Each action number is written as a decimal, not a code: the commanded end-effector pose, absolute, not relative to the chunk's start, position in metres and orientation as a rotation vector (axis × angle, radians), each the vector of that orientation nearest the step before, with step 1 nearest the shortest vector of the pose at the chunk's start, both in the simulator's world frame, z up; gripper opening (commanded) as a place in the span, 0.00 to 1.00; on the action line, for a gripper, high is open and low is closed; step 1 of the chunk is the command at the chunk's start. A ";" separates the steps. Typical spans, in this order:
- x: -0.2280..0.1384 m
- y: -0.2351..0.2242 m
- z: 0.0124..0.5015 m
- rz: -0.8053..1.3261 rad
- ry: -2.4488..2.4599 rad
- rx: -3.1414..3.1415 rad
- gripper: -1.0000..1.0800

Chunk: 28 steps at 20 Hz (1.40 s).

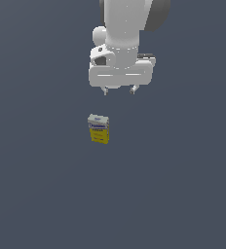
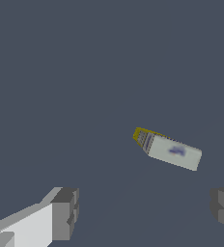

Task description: Pick up the object and move it to a goal position.

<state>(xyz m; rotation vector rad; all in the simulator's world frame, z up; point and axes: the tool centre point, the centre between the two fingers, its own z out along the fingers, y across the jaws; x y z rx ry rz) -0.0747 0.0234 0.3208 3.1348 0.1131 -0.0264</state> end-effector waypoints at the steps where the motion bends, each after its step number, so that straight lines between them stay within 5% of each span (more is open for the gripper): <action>1: -0.074 0.022 0.319 -0.026 0.140 3.134 0.96; 28: -0.067 -0.015 0.271 -0.014 0.926 3.006 0.96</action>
